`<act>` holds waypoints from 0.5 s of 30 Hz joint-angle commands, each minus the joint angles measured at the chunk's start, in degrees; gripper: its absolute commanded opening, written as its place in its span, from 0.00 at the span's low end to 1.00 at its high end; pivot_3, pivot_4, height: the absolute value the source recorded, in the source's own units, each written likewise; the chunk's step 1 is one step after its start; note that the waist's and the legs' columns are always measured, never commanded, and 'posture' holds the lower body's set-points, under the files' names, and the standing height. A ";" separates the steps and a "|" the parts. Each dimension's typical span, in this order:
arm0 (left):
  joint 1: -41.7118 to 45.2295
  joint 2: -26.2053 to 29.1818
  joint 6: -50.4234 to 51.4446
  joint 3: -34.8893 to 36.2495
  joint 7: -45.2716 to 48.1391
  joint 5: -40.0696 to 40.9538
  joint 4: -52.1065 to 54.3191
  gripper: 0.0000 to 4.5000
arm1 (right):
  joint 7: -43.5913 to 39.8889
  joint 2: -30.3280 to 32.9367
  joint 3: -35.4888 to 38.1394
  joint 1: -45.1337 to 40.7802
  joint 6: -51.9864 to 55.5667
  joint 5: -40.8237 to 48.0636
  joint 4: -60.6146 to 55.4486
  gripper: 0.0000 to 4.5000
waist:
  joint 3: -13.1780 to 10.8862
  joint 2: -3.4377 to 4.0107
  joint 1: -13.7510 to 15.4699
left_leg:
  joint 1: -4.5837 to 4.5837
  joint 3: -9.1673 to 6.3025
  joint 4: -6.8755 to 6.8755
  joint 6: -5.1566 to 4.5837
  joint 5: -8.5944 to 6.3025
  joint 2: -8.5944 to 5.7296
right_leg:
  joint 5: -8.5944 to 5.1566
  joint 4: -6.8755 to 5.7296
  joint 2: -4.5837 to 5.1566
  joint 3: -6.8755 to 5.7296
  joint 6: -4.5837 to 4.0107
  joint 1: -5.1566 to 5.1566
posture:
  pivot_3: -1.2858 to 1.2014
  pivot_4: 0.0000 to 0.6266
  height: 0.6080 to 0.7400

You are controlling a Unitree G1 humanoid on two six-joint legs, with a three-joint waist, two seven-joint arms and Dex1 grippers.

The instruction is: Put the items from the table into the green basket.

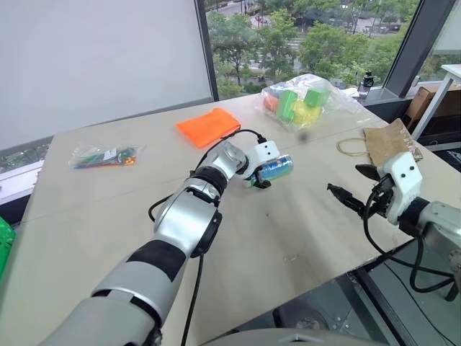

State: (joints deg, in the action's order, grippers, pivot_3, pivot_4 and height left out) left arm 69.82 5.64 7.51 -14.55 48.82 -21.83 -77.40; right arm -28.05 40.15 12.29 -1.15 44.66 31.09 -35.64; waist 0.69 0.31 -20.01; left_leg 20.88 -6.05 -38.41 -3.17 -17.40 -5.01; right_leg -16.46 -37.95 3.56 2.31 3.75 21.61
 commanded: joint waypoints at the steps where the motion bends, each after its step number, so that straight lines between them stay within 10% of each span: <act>1: -1.60 -0.84 1.86 0.55 2.68 0.72 -1.28 0.84 | 0.69 -0.15 2.02 0.53 1.12 1.07 -2.09 1.00 | 0.01 0.00 0.00 | 0.00 0.00 0.00 0.00 0.00 0.00 | 0.00 0.00 0.00 0.00 0.00 0.00 | 0.34 0.00 1.00; 7: -1.71 -0.82 1.97 0.73 2.61 0.42 -1.14 0.36 | 0.68 0.74 1.72 1.39 2.56 0.62 -0.76 1.00 | 0.03 -0.01 0.22 | 0.00 0.00 0.00 0.00 0.00 0.00 | 0.00 0.02 0.00 0.00 0.00 -0.02 | 0.35 0.00 1.00; 15: 0.47 -0.70 0.66 4.76 -2.29 3.37 -0.27 0.36 | -1.06 0.25 1.48 -1.56 3.23 3.61 -0.46 1.00 | 0.03 -0.02 0.99 | -0.05 -0.01 -0.02 0.00 0.00 -0.01 | 0.00 0.00 0.01 -0.01 0.00 -0.08 | 0.37 0.00 1.00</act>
State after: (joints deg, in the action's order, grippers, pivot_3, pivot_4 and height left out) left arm 69.67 5.21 8.13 -11.23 46.97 -20.14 -77.17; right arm -28.64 40.40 12.30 -1.31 47.73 33.40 -35.12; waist 0.72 0.29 -19.02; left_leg 20.83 -6.06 -38.44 -3.17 -17.40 -5.02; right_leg -16.46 -37.95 3.57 2.30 3.75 21.54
